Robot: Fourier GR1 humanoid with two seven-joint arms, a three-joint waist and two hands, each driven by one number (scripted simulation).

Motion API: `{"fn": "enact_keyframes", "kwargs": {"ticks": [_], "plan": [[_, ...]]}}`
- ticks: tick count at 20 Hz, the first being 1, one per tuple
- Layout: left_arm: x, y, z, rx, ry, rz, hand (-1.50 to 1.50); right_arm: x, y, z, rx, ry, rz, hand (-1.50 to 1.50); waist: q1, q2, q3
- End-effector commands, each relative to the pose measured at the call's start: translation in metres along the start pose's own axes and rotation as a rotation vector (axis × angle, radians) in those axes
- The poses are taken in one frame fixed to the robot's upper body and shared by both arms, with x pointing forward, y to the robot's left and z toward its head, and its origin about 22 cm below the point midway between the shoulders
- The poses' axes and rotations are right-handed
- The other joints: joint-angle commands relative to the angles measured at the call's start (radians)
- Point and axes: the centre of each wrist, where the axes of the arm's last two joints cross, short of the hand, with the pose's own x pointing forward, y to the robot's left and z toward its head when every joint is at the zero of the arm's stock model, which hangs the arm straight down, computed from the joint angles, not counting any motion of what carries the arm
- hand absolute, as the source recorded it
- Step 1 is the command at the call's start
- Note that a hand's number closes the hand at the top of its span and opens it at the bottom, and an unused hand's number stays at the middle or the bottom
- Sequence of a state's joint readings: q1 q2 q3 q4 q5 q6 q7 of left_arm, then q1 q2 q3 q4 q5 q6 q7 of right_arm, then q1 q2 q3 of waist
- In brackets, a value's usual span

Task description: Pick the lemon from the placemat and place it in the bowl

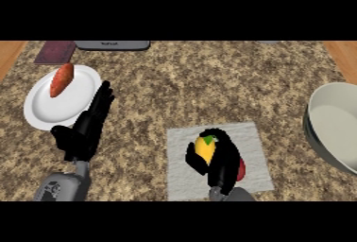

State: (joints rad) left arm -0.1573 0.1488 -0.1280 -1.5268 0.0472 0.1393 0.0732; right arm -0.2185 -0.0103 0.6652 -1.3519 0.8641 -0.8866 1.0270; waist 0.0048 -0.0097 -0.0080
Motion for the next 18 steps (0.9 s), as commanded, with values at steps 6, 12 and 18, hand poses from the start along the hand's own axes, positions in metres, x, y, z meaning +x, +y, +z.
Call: {"fn": "enact_keyframes", "kwargs": {"ticks": [6,12,18], "plan": [[-0.01,-0.007,0.007,-0.008,-0.011,0.005,0.0,0.072,-0.021,-0.112,-0.199,0.142,-0.122,1.5,0.014,0.015,0.008],[0.006,-0.01,-0.002,-0.002,0.004,0.0,0.0,0.101,-0.026,-0.12,-0.327,-0.109,-0.153,1.5,0.005,0.012,0.008],[0.018,-0.001,-0.016,0.015,-0.01,-0.008,0.0,0.159,-0.047,-0.131,-0.521,-0.266,-0.02,1.5,-0.008,0.008,0.006]]}}
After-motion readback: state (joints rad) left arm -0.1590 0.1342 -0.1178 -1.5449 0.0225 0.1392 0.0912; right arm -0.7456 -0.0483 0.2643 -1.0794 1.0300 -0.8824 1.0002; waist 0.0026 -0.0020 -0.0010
